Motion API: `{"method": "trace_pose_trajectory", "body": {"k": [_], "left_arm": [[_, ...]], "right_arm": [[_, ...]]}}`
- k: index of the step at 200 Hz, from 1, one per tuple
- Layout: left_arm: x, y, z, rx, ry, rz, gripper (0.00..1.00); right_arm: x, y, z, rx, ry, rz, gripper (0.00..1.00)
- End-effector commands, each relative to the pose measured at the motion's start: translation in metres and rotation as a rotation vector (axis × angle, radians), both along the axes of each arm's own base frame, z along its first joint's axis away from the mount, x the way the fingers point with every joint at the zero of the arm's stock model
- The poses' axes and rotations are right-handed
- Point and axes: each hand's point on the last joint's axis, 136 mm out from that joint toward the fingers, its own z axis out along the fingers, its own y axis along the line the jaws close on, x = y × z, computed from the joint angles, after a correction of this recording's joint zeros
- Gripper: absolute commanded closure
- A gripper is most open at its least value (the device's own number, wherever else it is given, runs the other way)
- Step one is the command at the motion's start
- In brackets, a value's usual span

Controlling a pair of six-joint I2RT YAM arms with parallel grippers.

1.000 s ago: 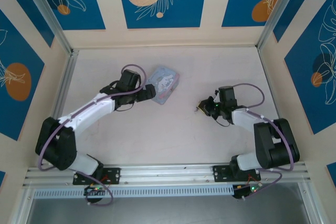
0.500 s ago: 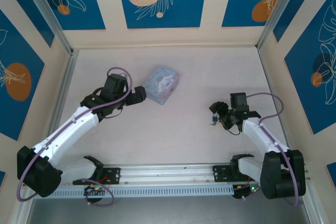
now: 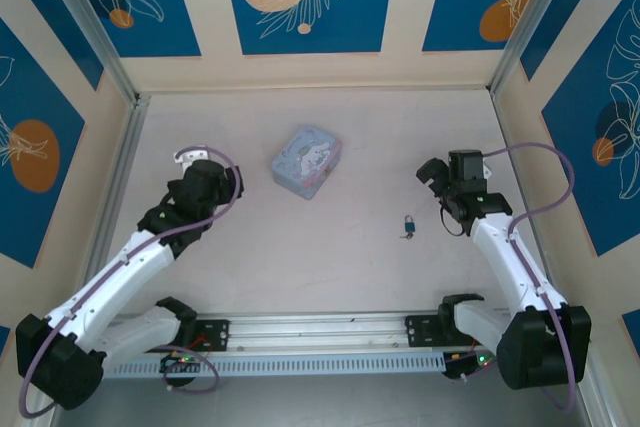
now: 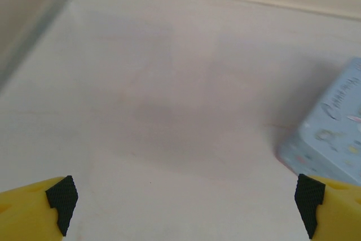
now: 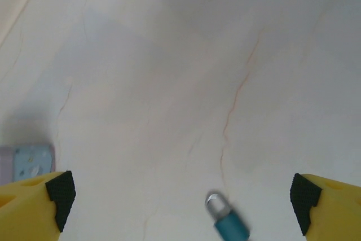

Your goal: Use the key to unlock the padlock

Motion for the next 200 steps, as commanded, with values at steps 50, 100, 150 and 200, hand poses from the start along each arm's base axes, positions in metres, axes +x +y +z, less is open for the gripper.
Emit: {"method": "trace_pose_trajectory", "body": {"k": [50,100,150,200], "left_arm": [[0.038,0.072,-0.045,0.299,-0.105,0.151,0.0],[0.067,0.067,-0.092,0.266,-0.173,0.019,0.0],[0.089,0.046,-0.127,0.144,-0.123,-0.202,0.0],[0.089,0.046,-0.127,0.139,-0.133,-0.208,0.0]], "right_arm": [[0.049,-0.06,-0.008,-0.541,-0.041,-0.03,0.0],[0.082,-0.034,-0.04,-0.599,-0.204,0.159,0.0],[0.09,0.02,-0.056,-0.533,-0.434,0.502,0.0],[0.089,0.014,-0.056,-0.545,-0.409,0.462,0.01]]}}
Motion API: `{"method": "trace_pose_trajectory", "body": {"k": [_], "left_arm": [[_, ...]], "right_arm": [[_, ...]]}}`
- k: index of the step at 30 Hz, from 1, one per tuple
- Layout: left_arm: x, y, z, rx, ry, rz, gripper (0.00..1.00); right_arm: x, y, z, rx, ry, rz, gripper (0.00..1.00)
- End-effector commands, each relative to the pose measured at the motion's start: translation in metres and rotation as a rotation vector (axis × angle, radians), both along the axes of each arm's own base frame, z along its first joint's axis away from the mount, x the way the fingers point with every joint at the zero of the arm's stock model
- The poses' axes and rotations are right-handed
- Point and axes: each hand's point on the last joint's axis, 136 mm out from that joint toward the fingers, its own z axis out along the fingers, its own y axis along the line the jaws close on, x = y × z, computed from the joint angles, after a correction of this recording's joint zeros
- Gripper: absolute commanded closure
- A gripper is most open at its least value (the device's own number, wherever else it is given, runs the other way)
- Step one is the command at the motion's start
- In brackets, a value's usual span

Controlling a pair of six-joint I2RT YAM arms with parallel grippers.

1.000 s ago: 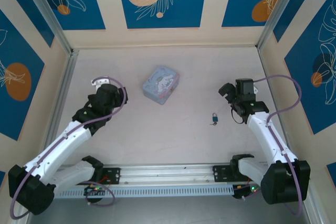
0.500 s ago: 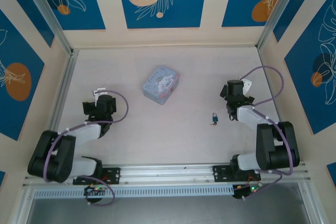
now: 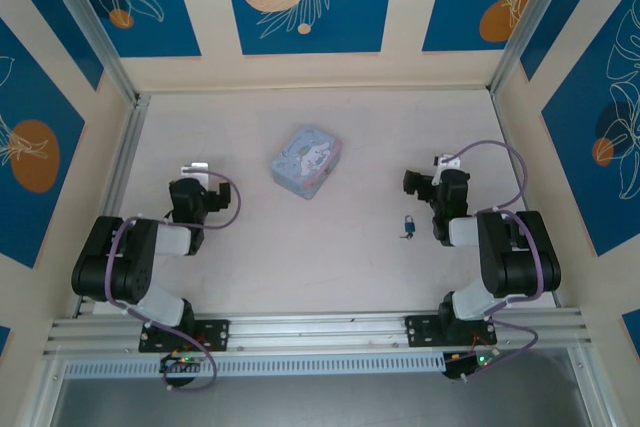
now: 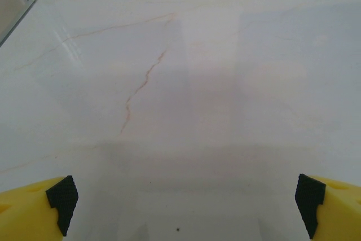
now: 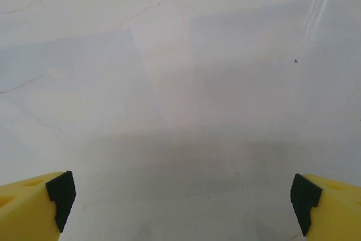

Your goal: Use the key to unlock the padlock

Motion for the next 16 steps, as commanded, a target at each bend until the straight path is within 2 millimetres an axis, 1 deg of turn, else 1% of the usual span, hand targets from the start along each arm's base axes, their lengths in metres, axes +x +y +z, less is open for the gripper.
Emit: {"method": "trace_pose_trajectory", "body": {"k": [1,6,11,16], "left_arm": [[0.0109,-0.0055,0.0183,-0.017,-0.07,-0.045,0.0],[0.0109,-0.0055,0.0187,-0.017,-0.07,-0.044,0.0],[0.0122,-0.005,0.0177,-0.015,-0.063,-0.042,0.0],[0.0099,-0.0054,0.0198,-0.015,-0.076,-0.044,0.0]], "right_arm": [[0.0063,0.0096,0.0217,-0.049,-0.098,0.026,0.01],[0.0067,0.0107,0.0216,-0.052,-0.102,0.031,0.01],[0.0089,0.0095,0.0203,-0.017,-0.086,0.052,0.01],[0.0066,0.0106,0.0205,-0.013,-0.092,0.063,0.01]]}}
